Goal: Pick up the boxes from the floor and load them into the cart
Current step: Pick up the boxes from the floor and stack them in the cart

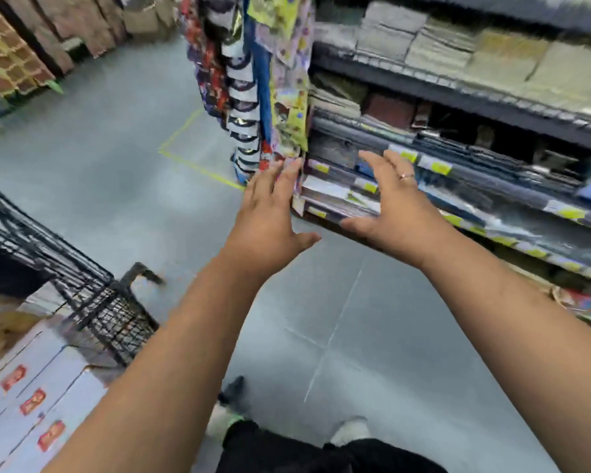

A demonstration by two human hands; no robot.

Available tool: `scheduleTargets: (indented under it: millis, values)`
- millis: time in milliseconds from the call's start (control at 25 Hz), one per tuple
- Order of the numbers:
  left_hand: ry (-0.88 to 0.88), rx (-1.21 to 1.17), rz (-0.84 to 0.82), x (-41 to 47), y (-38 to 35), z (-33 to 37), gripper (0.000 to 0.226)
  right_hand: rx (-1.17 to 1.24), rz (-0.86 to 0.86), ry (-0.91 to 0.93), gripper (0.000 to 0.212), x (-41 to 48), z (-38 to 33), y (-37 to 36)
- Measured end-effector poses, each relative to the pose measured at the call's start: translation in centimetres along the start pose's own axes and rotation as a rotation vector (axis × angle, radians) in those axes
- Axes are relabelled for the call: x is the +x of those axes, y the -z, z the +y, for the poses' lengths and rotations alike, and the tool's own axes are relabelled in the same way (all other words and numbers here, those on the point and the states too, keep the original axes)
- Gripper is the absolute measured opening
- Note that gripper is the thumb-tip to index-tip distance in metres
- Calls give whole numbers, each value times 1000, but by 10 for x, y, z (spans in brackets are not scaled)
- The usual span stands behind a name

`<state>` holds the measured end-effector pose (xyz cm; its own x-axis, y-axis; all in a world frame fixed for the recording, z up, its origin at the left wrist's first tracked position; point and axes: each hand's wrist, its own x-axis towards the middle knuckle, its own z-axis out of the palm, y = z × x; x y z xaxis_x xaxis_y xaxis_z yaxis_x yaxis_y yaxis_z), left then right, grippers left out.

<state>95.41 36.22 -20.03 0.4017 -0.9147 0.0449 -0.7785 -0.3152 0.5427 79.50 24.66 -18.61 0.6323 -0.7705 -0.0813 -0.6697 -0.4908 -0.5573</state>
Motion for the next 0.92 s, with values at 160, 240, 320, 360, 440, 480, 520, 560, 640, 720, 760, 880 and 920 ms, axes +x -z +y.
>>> scheduleTargets:
  millis: [160, 240, 320, 360, 440, 480, 520, 560, 640, 720, 760, 880, 920]
  values:
    - [-235, 17, -102, 26, -55, 130, 106, 24, 124, -175, 101, -60, 103, 83]
    - [-351, 32, -155, 40, -73, 186, 106, 49, 196, -251, 101, -90, 140, 120]
    - [-444, 17, -208, 50, -87, 234, 106, 53, 244, -324, 102, -115, 166, 153]
    - [-485, -7, -232, 54, -95, 256, 105, 49, 272, -351, 103, -125, 179, 169]
    - [-578, -34, -264, 67, -108, 300, 106, 15, 342, -391, 104, -138, 204, 202]
    - [-626, -33, -279, 75, -115, 320, 107, -3, 376, -415, 105, -144, 214, 218]
    - [-673, -35, -293, 84, -122, 340, 108, -13, 413, -434, 105, -148, 223, 234]
    - [-720, -40, -304, 94, -127, 359, 110, -17, 450, -449, 105, -151, 231, 249]
    - [-812, -36, -322, 112, -134, 392, 111, -29, 496, -483, 105, -156, 242, 276]
    - [-912, -56, -348, 136, -142, 430, 112, -55, 562, -530, 104, -161, 254, 303]
    - [-954, -80, -373, 147, -144, 452, 113, -68, 608, -558, 104, -165, 260, 317]
    - [-1131, -143, -419, 172, -144, 528, 114, -89, 779, -653, 104, -181, 273, 361]
    - [-1198, -158, -417, 174, -142, 552, 114, -94, 830, -685, 105, -190, 276, 373]
